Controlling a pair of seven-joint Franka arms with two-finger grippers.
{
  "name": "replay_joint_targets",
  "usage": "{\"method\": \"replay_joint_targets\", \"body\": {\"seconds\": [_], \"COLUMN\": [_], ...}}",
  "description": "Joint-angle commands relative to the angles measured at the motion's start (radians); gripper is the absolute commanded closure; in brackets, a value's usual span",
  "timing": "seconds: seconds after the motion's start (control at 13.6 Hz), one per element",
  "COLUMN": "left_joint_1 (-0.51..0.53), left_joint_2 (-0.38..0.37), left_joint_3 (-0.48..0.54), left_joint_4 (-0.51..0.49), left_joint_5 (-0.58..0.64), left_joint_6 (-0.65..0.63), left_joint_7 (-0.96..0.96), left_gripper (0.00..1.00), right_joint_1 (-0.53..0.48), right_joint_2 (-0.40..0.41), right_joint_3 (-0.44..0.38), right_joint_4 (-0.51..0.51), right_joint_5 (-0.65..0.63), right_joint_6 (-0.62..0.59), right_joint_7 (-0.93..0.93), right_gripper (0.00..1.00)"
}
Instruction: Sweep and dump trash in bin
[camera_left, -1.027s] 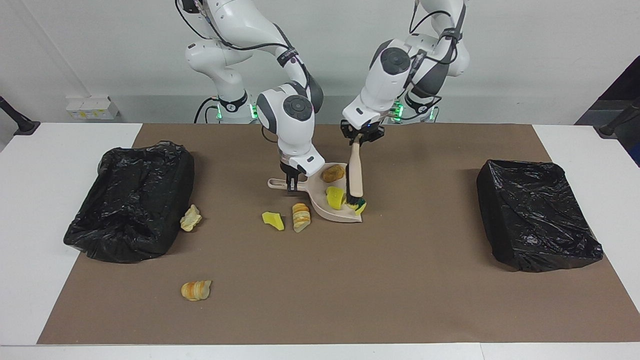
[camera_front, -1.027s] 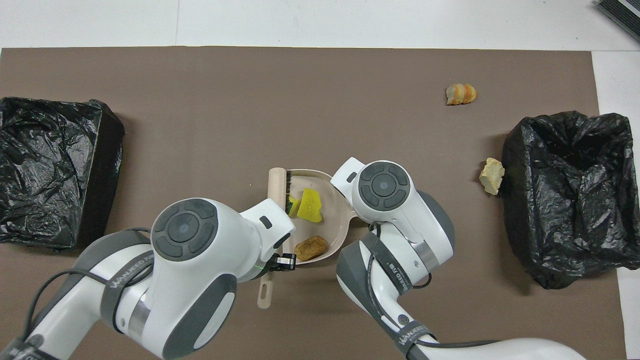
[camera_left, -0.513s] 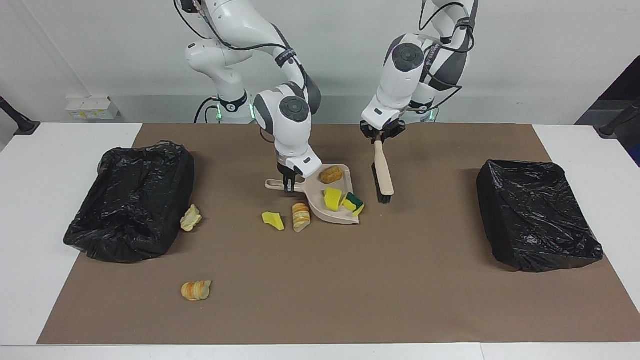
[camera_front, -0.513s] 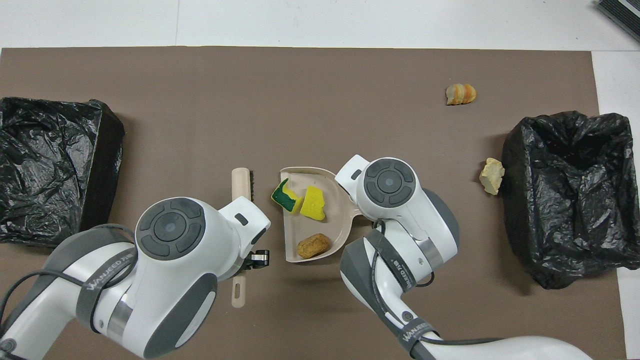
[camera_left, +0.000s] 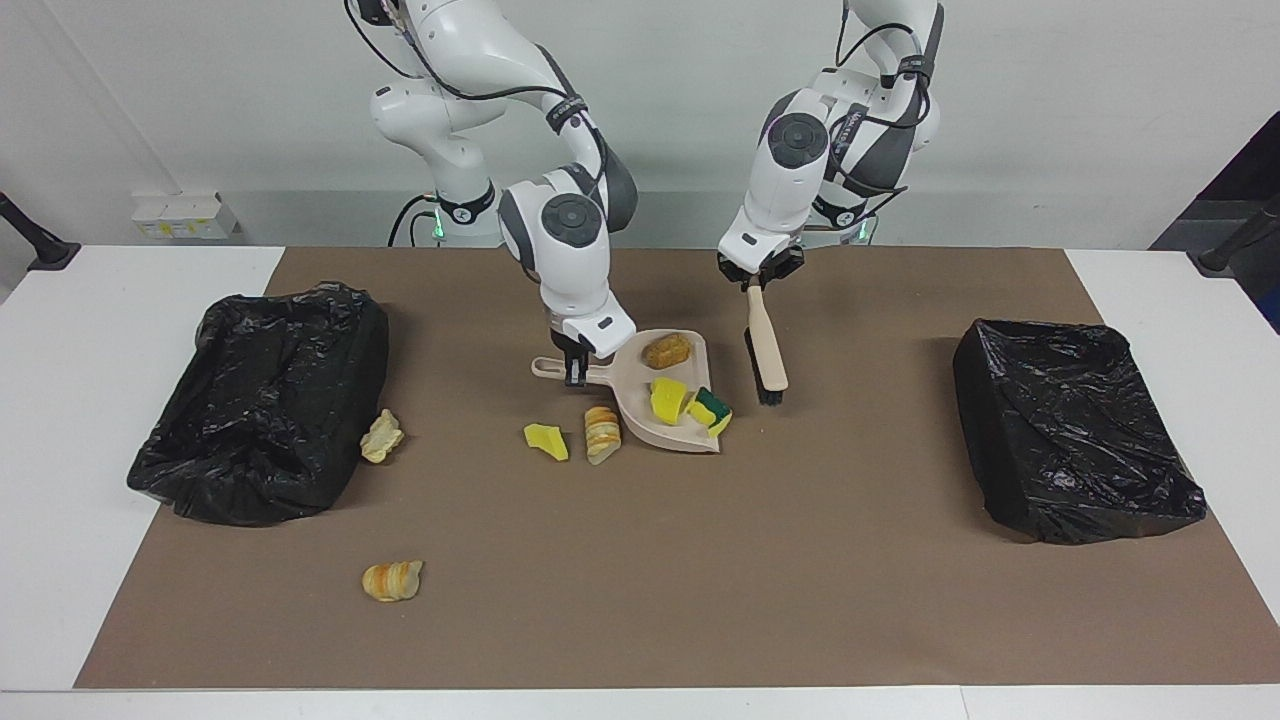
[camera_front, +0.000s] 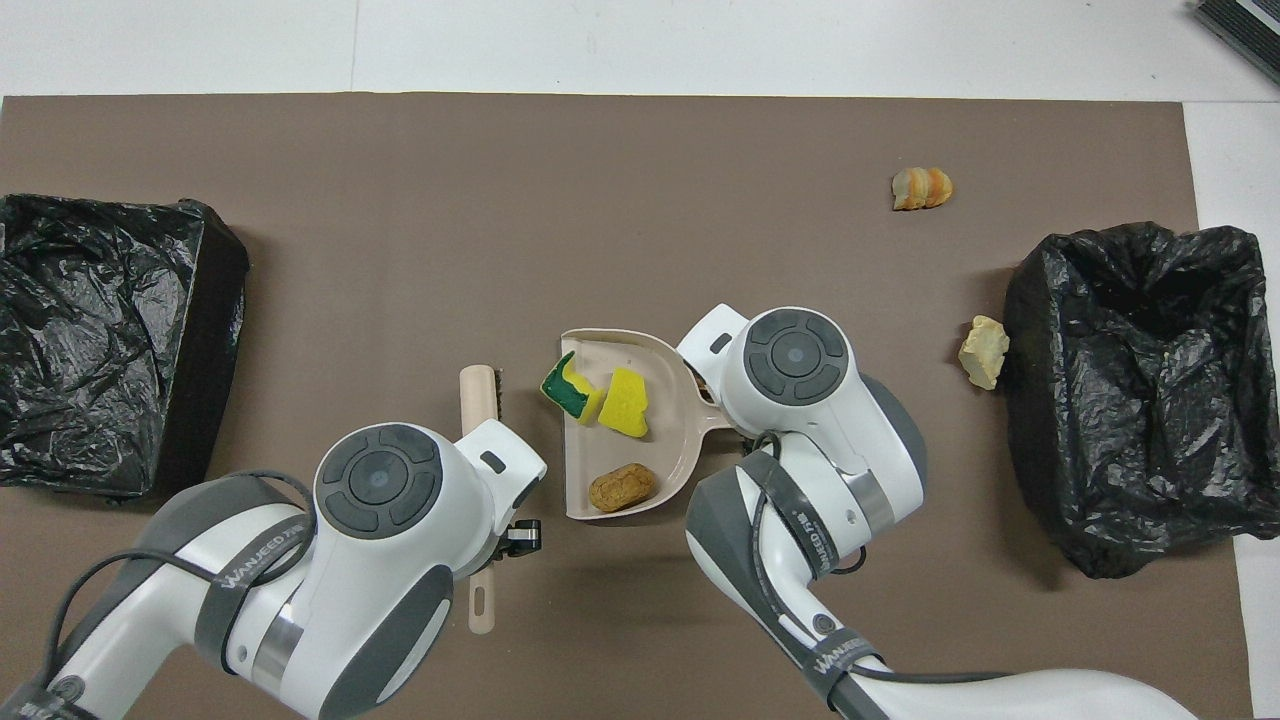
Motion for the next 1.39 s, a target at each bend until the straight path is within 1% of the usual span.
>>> {"method": "replay_joint_targets", "body": {"seconds": [0.0,0.15,0.29,0.44,0.59,0.73,0.88,1.1,1.32], "left_joint_1": [-0.019,-0.057,-0.11,-0.195,-0.281,-0.369,-0.448,-0.505,-0.509], "left_joint_2": [-0.043,-0.05,-0.059,-0.068,-0.071,-0.068,-0.065,-0.056,-0.047], "left_joint_3": [0.004,0.004,0.004,0.004,0.001,0.001,0.001,-0.002,-0.004], "left_joint_4": [-0.044,-0.045,-0.056,-0.079,-0.108,-0.155,-0.194,-0.209,-0.219], "left_joint_5": [0.02,0.02,0.02,0.02,0.02,0.02,0.02,0.013,0.008], "left_joint_6": [0.03,0.037,0.056,0.071,0.14,0.201,0.223,0.241,0.263], "left_joint_7": [-0.027,-0.056,-0.129,-0.211,-0.319,-0.37,-0.42,-0.472,-0.487], "left_gripper": [1.0,1.0,1.0,1.0,1.0,1.0,1.0,1.0,1.0], "right_joint_1": [-0.085,-0.128,-0.167,-0.213,-0.26,-0.302,-0.336,-0.418,-0.527], "right_joint_2": [-0.047,-0.072,-0.079,-0.079,-0.079,-0.079,-0.081,-0.073,-0.063], "right_joint_3": [0.007,0.007,0.007,0.006,0.007,0.006,0.006,0.004,0.003], "right_joint_4": [-0.01,-0.007,0.011,0.046,0.092,0.141,0.195,0.282,0.335], "right_joint_5": [0.117,0.181,0.214,0.258,0.271,0.29,0.295,0.304,0.303], "right_joint_6": [0.01,-0.001,-0.031,-0.096,-0.162,-0.24,-0.315,-0.441,-0.531], "right_joint_7": [-0.167,-0.227,-0.285,-0.324,-0.363,-0.394,-0.425,-0.448,-0.48], "right_gripper": [1.0,1.0,1.0,1.0,1.0,1.0,1.0,1.0,1.0]}}
